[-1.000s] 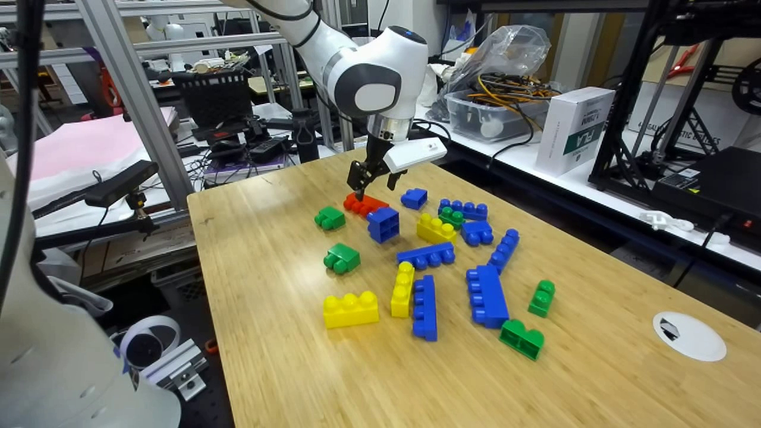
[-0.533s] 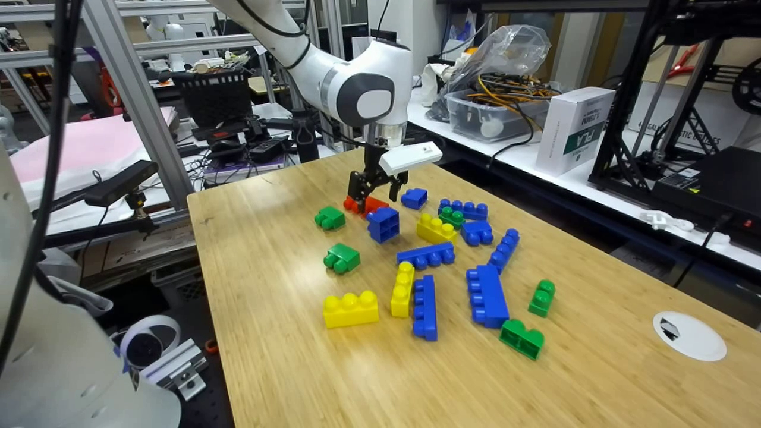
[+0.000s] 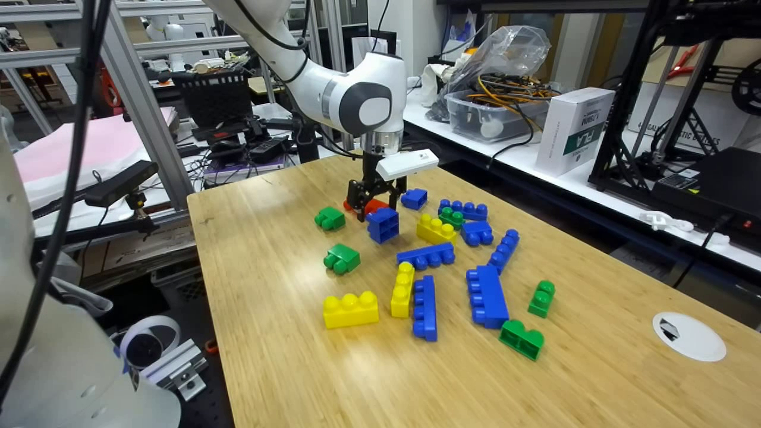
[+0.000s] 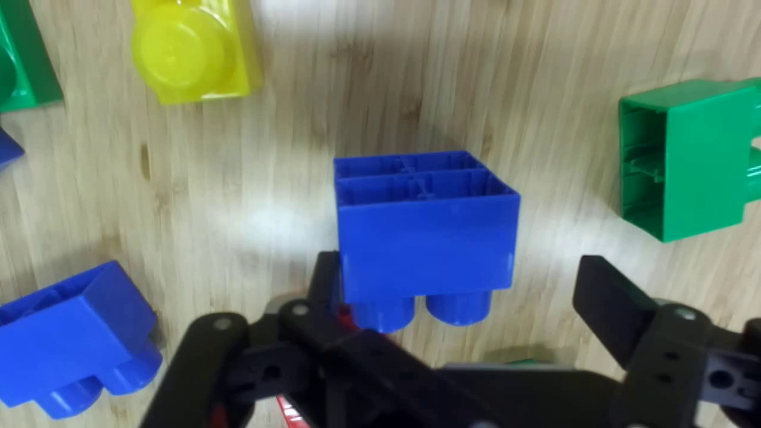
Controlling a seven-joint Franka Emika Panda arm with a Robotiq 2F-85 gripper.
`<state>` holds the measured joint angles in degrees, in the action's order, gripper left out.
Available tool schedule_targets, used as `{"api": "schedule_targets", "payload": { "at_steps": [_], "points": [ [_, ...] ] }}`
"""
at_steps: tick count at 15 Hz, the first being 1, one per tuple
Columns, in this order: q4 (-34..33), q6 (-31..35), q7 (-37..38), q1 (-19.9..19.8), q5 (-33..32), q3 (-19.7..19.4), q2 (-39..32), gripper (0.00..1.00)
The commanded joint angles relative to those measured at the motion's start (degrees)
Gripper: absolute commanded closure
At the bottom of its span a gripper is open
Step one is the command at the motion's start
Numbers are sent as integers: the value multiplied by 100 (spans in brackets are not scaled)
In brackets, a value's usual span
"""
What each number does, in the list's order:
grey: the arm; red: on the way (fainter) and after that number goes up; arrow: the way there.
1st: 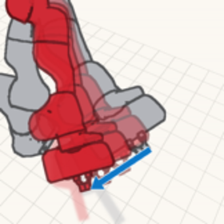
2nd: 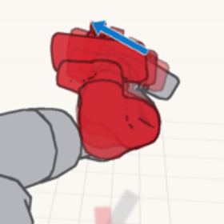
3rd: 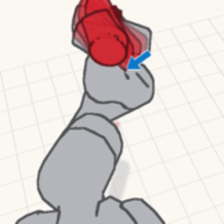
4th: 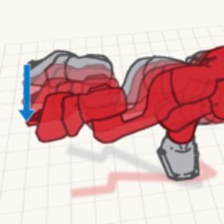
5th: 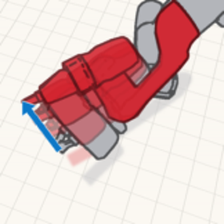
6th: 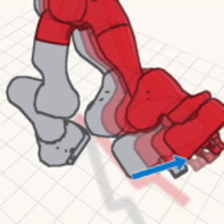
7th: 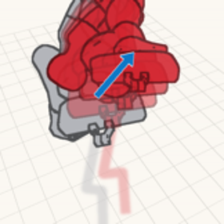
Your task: Flip the upside down blue block on the table.
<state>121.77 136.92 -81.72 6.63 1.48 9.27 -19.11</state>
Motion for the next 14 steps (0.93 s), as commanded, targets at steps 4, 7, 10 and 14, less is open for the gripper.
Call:
{"api": "schedule_targets", "payload": {
  "at_steps": [4, 7, 10, 14],
  "points": [
    [-42, 130, 238, -50, -343, 102, -185, 28],
    [-23, 192, 176, -89, -305, 135, -203, 49],
    [-21, 243, 36, -191, -137, 186, -170, 55],
    [0, 278, -588, -584, 596, 404, -65, 55]
  ]
}}
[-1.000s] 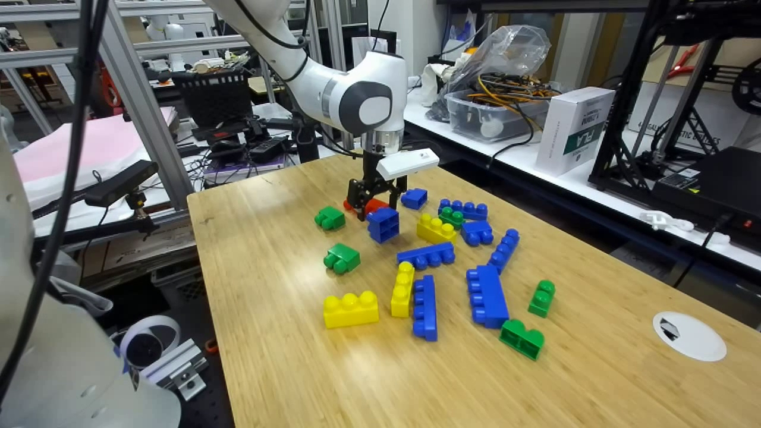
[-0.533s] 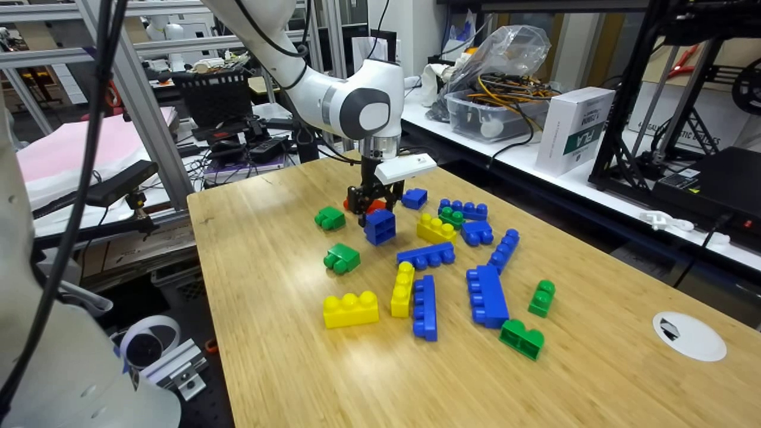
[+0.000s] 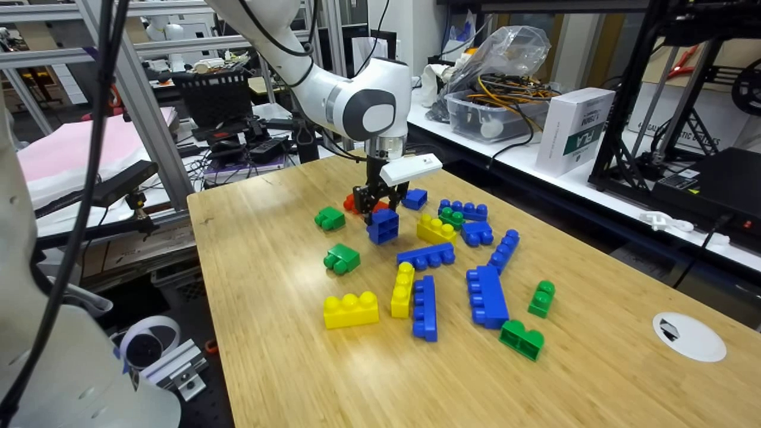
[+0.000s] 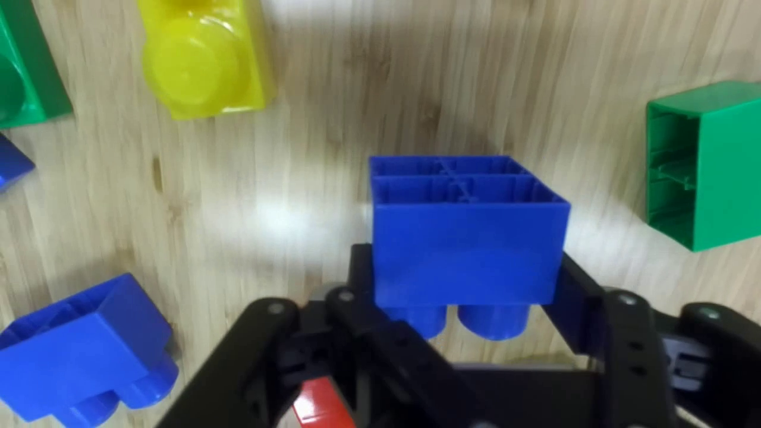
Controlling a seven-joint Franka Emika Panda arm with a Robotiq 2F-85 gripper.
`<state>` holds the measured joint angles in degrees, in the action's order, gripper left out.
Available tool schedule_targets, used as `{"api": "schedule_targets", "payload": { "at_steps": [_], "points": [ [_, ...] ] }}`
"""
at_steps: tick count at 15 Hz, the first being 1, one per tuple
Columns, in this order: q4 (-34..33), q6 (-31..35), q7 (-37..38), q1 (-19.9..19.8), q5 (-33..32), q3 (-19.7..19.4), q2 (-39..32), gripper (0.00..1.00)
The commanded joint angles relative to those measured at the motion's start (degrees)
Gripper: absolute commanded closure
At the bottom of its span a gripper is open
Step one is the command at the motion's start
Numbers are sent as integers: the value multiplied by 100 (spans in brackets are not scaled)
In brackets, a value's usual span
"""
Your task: Flip the upside down blue block on the table.
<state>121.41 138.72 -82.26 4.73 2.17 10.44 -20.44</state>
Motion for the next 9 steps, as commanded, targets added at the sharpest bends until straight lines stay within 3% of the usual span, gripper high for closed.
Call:
{"api": "schedule_targets", "payload": {
  "at_steps": [1, 4, 9],
  "points": [
    [27, 43, -837, -539, 860, 372, 106, 55],
    [-16, -195, -1881, -938, 1877, 518, 212, 55],
    [-224, -917, -3289, -1320, 3165, 368, 222, 55]
  ]
}}
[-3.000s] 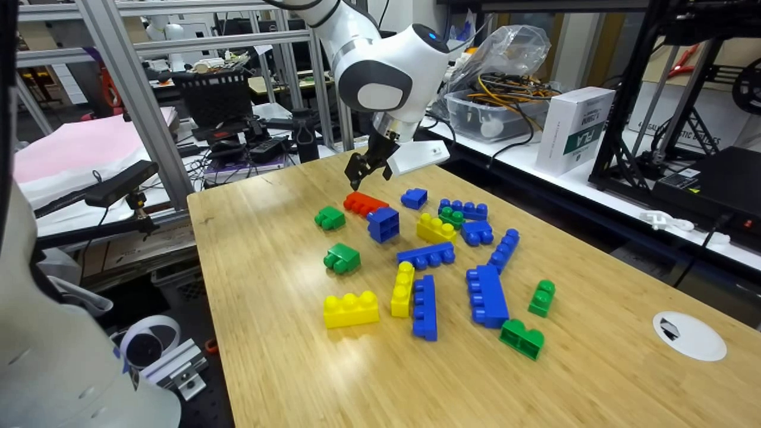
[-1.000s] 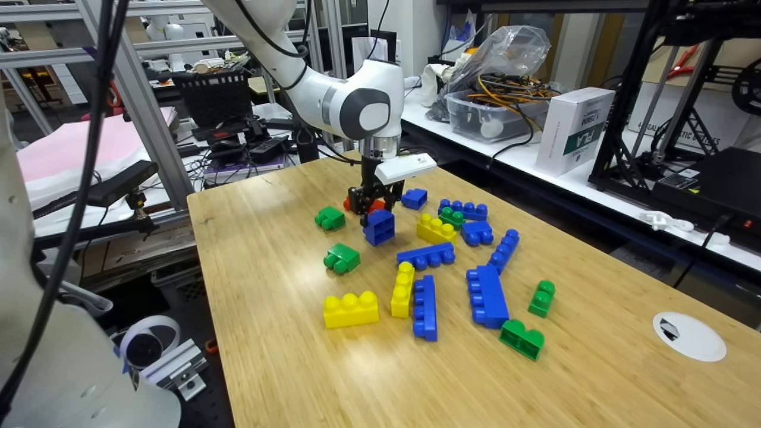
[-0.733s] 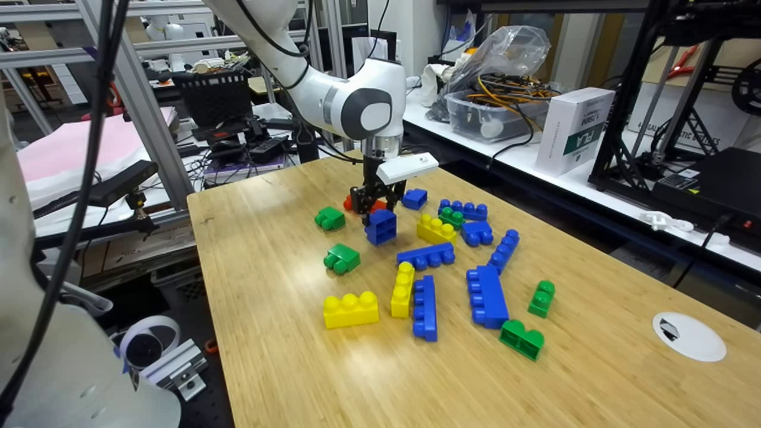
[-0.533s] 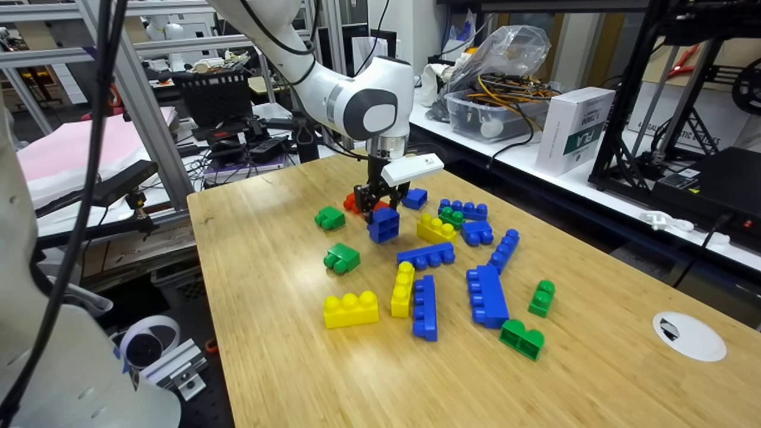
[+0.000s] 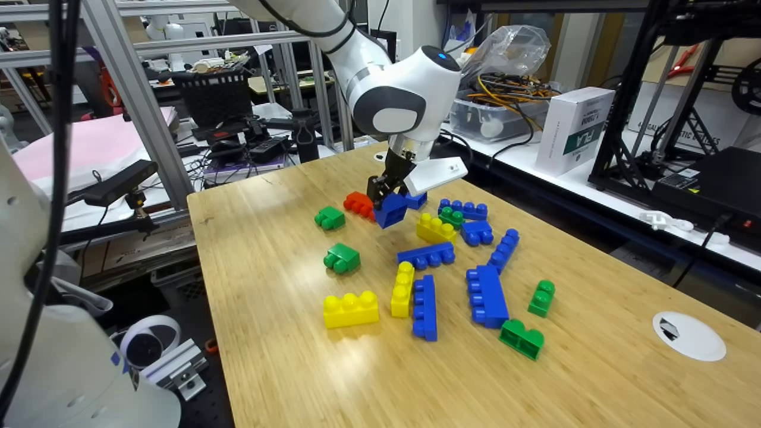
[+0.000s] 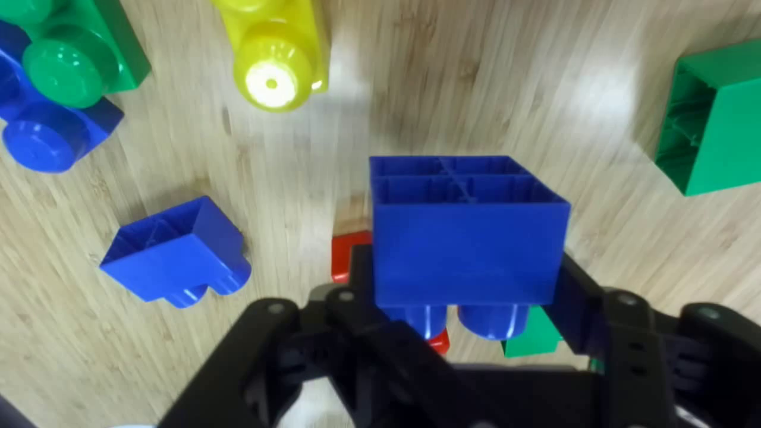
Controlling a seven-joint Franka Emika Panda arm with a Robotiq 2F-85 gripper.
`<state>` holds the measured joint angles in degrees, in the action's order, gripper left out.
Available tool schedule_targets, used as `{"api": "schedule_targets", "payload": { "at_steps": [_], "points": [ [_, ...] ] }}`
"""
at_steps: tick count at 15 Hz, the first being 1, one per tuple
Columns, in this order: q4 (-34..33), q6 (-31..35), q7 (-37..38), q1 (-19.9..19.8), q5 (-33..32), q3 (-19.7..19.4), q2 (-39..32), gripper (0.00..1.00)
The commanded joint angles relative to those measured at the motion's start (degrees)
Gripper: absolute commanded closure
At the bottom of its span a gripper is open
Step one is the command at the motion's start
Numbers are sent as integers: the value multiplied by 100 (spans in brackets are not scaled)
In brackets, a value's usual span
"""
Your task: Flip the upside down blue block on the table.
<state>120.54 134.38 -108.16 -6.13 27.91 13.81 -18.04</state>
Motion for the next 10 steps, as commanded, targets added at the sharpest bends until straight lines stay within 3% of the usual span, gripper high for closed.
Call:
{"api": "schedule_targets", "payload": {
  "at_steps": [1, 5, 10],
  "points": [
    [-189, -686, -919, -294, 776, -23, -32, 55],
    [-447, -1575, -1907, -404, 1558, -249, -294, 55],
    [-786, -2514, -2464, -307, 1833, -555, -763, 55]
  ]
}}
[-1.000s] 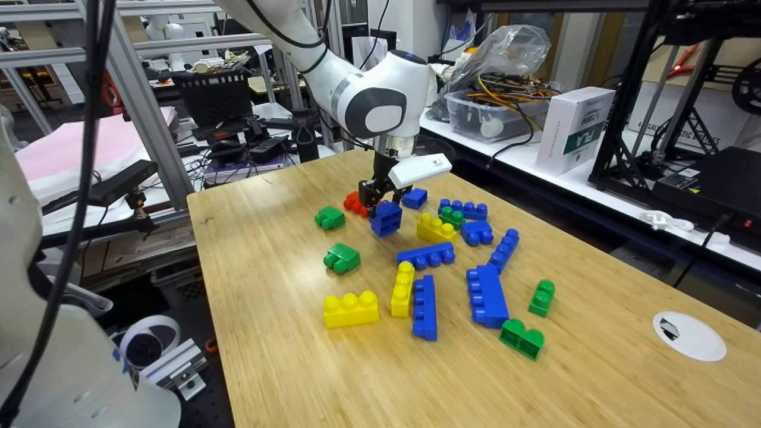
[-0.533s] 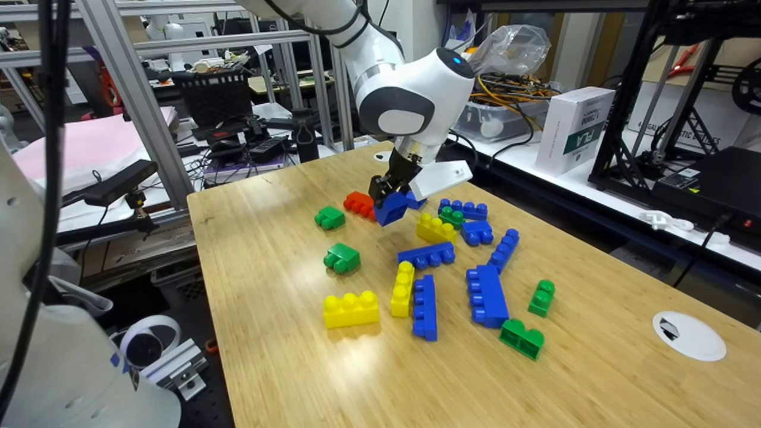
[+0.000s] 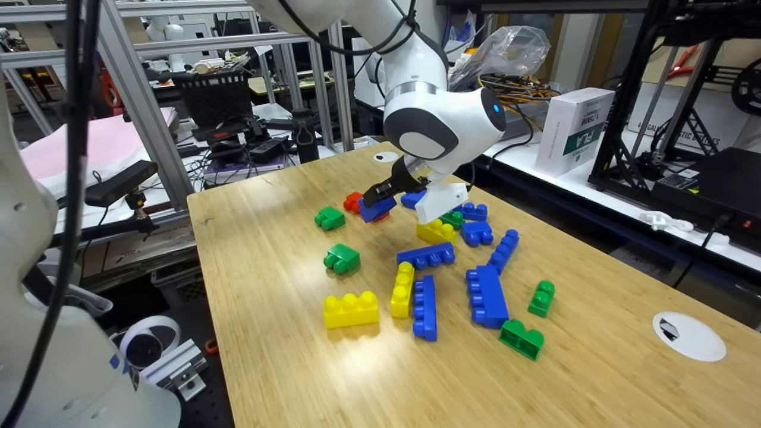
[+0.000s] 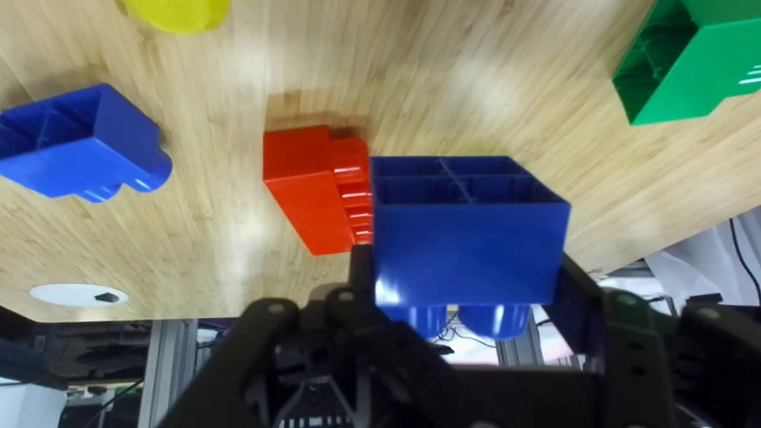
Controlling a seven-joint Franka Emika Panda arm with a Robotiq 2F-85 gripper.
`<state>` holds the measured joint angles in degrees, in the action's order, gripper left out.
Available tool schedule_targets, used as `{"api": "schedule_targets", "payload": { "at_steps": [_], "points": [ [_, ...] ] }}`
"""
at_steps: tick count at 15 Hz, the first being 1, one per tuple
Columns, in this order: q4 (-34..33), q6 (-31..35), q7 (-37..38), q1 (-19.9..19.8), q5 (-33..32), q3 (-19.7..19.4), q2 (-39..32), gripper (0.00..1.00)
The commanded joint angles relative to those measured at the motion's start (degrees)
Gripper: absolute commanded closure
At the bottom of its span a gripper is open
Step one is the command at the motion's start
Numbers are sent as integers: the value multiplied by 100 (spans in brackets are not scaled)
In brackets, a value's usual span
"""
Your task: Flip the upside down blue block on the table.
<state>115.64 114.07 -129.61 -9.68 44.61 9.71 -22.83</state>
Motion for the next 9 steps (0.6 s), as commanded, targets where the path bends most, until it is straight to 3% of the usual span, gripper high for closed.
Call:
{"api": "schedule_targets", "payload": {
  "at_steps": [1, 9],
  "points": [
    [-348, -591, -376, 55, 165, -180, -370, 55],
    [-663, -722, -554, 130, 116, -209, -840, 55]
  ]
}}
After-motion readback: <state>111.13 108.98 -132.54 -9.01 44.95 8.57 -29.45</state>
